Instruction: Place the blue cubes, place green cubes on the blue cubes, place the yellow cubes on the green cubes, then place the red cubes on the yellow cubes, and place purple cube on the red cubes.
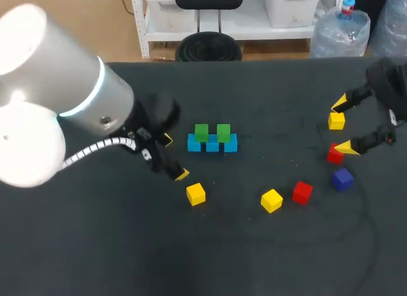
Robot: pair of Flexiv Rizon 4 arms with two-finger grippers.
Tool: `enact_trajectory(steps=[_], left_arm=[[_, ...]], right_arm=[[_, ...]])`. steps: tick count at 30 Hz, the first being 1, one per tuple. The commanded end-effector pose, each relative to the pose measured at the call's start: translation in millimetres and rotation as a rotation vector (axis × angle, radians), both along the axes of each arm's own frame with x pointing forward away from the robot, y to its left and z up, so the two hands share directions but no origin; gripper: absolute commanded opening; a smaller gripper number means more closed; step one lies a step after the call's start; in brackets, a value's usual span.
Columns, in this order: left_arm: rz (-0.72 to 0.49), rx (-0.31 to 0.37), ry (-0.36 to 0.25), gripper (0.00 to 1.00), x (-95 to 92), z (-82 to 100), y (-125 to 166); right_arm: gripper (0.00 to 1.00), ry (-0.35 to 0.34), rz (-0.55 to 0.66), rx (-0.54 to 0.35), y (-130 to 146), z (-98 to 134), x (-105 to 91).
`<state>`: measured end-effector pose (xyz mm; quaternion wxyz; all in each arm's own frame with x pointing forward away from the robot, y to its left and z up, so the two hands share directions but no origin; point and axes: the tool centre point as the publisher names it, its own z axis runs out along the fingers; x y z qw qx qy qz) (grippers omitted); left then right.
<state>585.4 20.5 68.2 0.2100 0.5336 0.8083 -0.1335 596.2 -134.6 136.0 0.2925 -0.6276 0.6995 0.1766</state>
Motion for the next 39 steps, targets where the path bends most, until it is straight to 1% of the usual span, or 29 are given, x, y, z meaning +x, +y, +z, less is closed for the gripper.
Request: enact_trajectory(steps=[1,6,11,26,39], left_arm=[[0.018,-0.001,-0.02,1.0,-14.4,-5.0,-2.4],[0.013,-0.004,-0.013,1.0,-26.5,-12.1,-5.6],[0.002,0.009,-0.006,1.0,-31.1,-16.8,-10.1],[-0.009,0.0,0.007,1.0,-32.1,-19.8,-19.3],[-0.012,-0.009,0.013,1.0,-31.3,-33.3,-30.9]], right_arm=[[1.0,0.0,0.001,0.002,0.3,-0.7,0.9],[1.0,0.0,0.001,0.002,0.3,-0.7,0.9],[1.0,0.0,0.001,0.002,0.3,-0.7,0.9],[1.0,0.0,0.001,0.002,0.3,-0.7,0.9],[1.0,0.0,0.001,0.002,0.3,-0.7,0.9]])
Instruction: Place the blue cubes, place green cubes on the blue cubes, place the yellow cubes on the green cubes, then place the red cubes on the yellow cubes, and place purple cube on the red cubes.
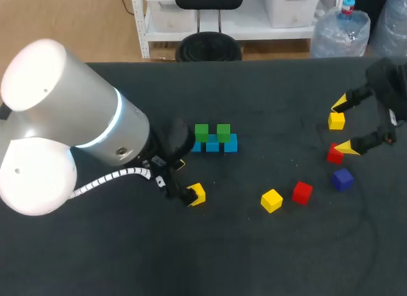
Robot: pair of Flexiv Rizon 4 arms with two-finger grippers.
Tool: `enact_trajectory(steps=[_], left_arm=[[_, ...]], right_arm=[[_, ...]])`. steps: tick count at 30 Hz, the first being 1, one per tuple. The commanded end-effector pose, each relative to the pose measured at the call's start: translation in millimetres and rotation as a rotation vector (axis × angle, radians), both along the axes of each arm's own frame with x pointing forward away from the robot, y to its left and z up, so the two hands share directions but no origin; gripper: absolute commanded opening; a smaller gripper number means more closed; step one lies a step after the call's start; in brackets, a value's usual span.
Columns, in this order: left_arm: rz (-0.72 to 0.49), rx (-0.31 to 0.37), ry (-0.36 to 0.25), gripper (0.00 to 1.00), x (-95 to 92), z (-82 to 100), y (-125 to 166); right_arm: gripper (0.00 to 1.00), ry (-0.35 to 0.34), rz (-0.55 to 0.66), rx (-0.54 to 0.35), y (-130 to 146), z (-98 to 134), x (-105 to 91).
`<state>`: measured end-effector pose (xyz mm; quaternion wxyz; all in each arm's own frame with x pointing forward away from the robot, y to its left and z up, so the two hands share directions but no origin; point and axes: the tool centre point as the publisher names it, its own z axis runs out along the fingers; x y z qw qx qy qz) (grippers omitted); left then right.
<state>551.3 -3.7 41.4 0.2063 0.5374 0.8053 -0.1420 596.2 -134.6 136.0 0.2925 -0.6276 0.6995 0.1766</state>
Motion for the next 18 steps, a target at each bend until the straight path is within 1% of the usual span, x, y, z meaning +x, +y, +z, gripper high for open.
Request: enact_trajectory(steps=[1,10,15,18], left_arm=[[0.001,-0.002,0.001,1.0,2.9,-7.4,-7.8],[0.019,-0.009,0.013,1.0,2.4,-9.8,-13.5],[0.044,0.001,0.026,1.0,1.6,-12.5,-11.9],[0.066,0.0,0.025,1.0,2.5,-10.1,-8.3]], right_arm=[[1.0,0.0,0.001,0.002,0.3,-0.7,0.9],[1.0,0.0,0.001,0.002,0.3,-0.7,0.9],[1.0,0.0,0.001,0.002,0.3,-0.7,0.9],[1.0,0.003,-0.01,0.008,3.0,0.0,0.8]])
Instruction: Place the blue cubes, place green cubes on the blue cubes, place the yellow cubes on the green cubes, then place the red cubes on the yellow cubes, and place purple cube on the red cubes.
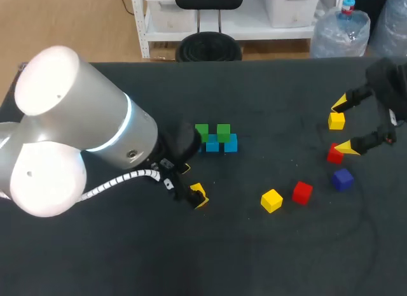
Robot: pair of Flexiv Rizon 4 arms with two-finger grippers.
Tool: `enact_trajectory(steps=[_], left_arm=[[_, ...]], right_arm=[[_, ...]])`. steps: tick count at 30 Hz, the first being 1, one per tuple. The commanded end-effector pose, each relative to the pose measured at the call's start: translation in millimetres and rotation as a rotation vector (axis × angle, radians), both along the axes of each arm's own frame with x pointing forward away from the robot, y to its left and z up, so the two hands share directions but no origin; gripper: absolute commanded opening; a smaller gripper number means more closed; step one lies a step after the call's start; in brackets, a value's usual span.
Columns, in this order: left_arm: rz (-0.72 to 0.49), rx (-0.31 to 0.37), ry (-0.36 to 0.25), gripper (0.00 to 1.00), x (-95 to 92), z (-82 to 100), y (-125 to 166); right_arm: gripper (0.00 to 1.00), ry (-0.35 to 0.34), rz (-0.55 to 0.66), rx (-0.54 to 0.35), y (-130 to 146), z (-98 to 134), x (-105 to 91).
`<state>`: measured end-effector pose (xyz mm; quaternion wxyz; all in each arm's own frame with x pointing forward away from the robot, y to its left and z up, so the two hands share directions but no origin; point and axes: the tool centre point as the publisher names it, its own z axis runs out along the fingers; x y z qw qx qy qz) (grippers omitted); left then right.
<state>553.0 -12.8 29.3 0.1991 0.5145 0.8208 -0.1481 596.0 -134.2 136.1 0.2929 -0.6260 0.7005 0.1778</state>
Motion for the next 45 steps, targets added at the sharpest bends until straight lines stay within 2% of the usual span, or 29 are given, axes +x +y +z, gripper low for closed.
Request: enact_trajectory(steps=[1,8,12,16,22,28,34,38,45], left_arm=[[0.024,0.006,-0.008,1.0,1.9,3.4,2.8],[0.033,0.003,-0.013,1.0,3.7,6.9,6.4],[0.033,0.03,-0.018,1.0,0.4,12.2,21.1],[-0.058,0.072,-0.045,1.0,-10.0,16.8,36.9],[-0.15,0.08,-0.065,1.0,-18.8,25.1,64.6],[-0.189,0.048,-0.055,1.0,-21.9,26.3,86.5],[-0.134,-0.031,-0.037,1.0,-21.3,15.1,108.8],[-0.138,-0.107,-0.06,1.0,-22.2,16.4,113.7],[-0.134,-0.129,-0.089,1.0,-18.0,24.2,110.8]], right_arm=[[1.0,0.001,-0.013,0.006,3.2,0.4,1.8],[1.0,-0.001,-0.038,0.013,5.9,1.8,8.1],[1.0,-0.002,-0.047,0.016,10.2,1.7,10.1],[1.0,-0.001,-0.05,0.019,14.6,1.5,9.5],[1.0,0.001,-0.047,0.018,17.9,1.1,8.2],[1.0,0.002,-0.047,0.017,18.7,1.2,7.7],[1.0,0.0,-0.049,0.017,18.8,1.2,7.6],[1.0,0.0,-0.049,0.017,18.8,1.2,7.6],[1.0,0.0,-0.049,0.017,18.8,1.2,7.6]])
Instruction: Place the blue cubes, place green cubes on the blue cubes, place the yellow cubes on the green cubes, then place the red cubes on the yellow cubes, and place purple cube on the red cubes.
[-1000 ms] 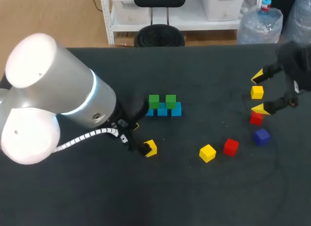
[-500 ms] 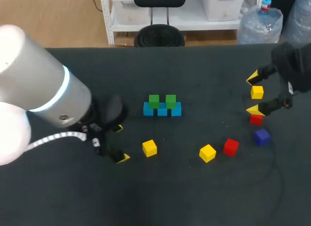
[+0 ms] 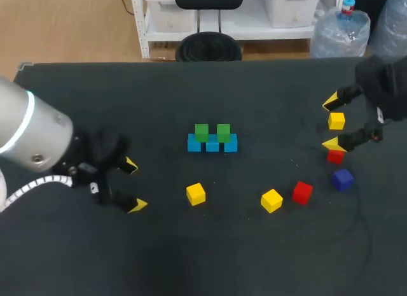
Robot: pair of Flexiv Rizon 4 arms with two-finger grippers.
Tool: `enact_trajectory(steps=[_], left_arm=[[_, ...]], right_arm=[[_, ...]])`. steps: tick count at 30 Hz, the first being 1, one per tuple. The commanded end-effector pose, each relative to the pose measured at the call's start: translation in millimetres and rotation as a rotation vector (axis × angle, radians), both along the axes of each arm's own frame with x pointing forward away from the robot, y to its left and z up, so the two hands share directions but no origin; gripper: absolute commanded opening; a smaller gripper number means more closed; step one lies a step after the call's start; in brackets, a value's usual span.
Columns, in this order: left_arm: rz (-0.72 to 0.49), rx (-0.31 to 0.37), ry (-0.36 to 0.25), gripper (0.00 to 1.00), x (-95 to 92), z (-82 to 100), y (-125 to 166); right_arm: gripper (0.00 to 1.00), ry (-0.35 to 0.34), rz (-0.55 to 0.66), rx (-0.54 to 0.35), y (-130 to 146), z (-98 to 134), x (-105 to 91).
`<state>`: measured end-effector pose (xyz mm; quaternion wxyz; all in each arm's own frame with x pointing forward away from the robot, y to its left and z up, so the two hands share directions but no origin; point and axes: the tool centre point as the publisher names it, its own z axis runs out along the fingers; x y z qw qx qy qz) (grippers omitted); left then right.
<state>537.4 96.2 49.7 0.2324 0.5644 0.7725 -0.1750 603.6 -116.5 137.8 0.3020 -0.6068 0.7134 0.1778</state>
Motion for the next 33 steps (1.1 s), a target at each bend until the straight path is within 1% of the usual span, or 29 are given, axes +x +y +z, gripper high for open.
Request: enact_trajectory(steps=[1,4,6,17,19,20,22,24,25,27,32,33], left_arm=[[0.0,-0.064,-0.029,1.0,-1.6,5.6,1.0],[-0.006,-0.107,-0.053,1.0,0.0,12.3,-1.8],[0.001,-0.109,-0.055,1.0,1.8,15.4,-4.4],[0.001,-0.109,-0.055,1.0,1.8,15.4,-4.4],[0.001,-0.109,-0.055,1.0,1.8,15.4,-4.4],[0.001,-0.109,-0.055,1.0,1.8,15.4,-4.4],[0.001,-0.109,-0.055,1.0,1.8,15.4,-4.4],[0.001,-0.109,-0.055,1.0,1.8,15.4,-4.4],[0.001,-0.109,-0.055,1.0,1.8,15.4,-4.4],[0.001,-0.109,-0.055,1.0,1.8,15.4,-4.4],[0.001,-0.109,-0.055,1.0,1.8,15.4,-4.4],[0.001,-0.109,-0.055,1.0,1.8,15.4,-4.4]], right_arm=[[1.0,-0.001,-0.002,-0.001,1.0,-0.5,-0.1],[1.0,-0.001,-0.002,-0.001,1.0,-0.5,-0.1],[1.0,-0.001,-0.002,-0.001,1.0,-0.5,-0.1],[1.0,-0.001,-0.002,-0.001,1.0,-0.5,-0.1],[1.0,-0.027,0.007,0.026,0.3,6.6,7.0],[1.0,-0.034,0.024,0.042,0.9,11.1,11.2],[1.0,-0.046,0.066,0.041,2.7,14.7,14.3],[1.0,-0.062,0.123,0.001,4.0,16.3,16.3],[1.0,-0.049,0.16,-0.016,5.0,16.5,15.5],[1.0,-0.049,0.235,-0.027,5.4,19.7,9.2],[1.0,-0.069,0.33,-0.067,2.0,18.3,-2.7],[1.0,-0.064,0.349,-0.068,1.6,17.4,-5.1]])
